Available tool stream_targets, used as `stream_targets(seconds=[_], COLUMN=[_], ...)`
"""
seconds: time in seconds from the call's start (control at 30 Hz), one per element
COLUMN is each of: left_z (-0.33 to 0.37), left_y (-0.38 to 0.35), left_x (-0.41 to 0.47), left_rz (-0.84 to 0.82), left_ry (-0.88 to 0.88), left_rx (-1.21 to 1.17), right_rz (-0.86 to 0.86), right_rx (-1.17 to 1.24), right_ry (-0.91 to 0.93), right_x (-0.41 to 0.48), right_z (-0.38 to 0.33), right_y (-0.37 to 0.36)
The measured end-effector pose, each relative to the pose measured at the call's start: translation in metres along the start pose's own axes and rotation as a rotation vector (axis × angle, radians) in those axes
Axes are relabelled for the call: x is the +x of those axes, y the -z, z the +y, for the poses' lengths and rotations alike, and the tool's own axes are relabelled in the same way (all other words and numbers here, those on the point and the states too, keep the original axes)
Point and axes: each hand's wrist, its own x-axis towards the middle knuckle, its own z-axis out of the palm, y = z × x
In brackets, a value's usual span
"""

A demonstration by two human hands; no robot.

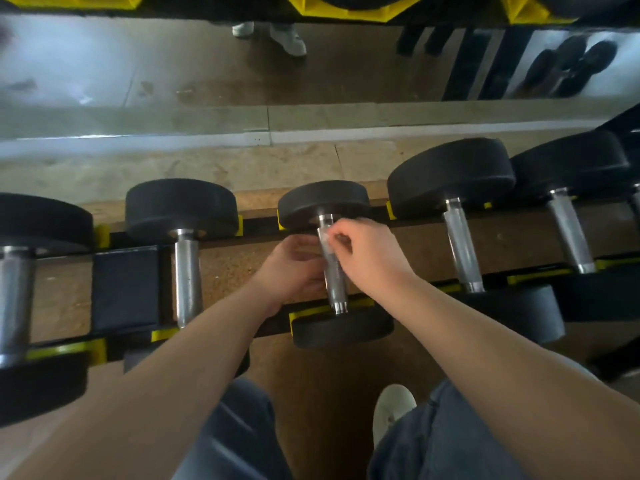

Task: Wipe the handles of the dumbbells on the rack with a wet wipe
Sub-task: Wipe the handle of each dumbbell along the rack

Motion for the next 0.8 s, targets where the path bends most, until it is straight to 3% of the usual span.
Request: stream_targets(seconds=[0.23, 0.4, 0.6, 0.67, 0.73, 0.8], left_z=[0.001, -0.001, -0.003, -0.004, -0.004, -0.004], left_y=[0.004, 0.005, 0.008, 0.008, 0.009, 0.009], left_x=[0.011, 0.014, 0.012, 0.01, 0.008, 0.007], left_rz=[-0.019, -0.029, -0.055, -0.069, -0.08, -0.094], left_ry=[0.009, 0.005, 0.004, 0.023, 0.055, 0.079], left_rx=[0.049, 0.073, 0.028, -0.007, -0.045, -0.077], right_rz=[-0.133, -0.255, 0.08, 0.117, 0.032, -0.231], right_rx=[-0.312, -0.158, -0.095, -0.09, -0.069, -0.086], right_ry=[0.144, 0.082, 0.223, 0.255, 0.28, 0.3], right_x=[-0.012, -0.024, 0.012, 0.021, 0.02, 0.011], right_z=[-0.007, -0.003, 0.01, 0.013, 0.015, 0.016], right_y=[0.007, 0.01, 0.004, 0.004, 0.01, 0.022])
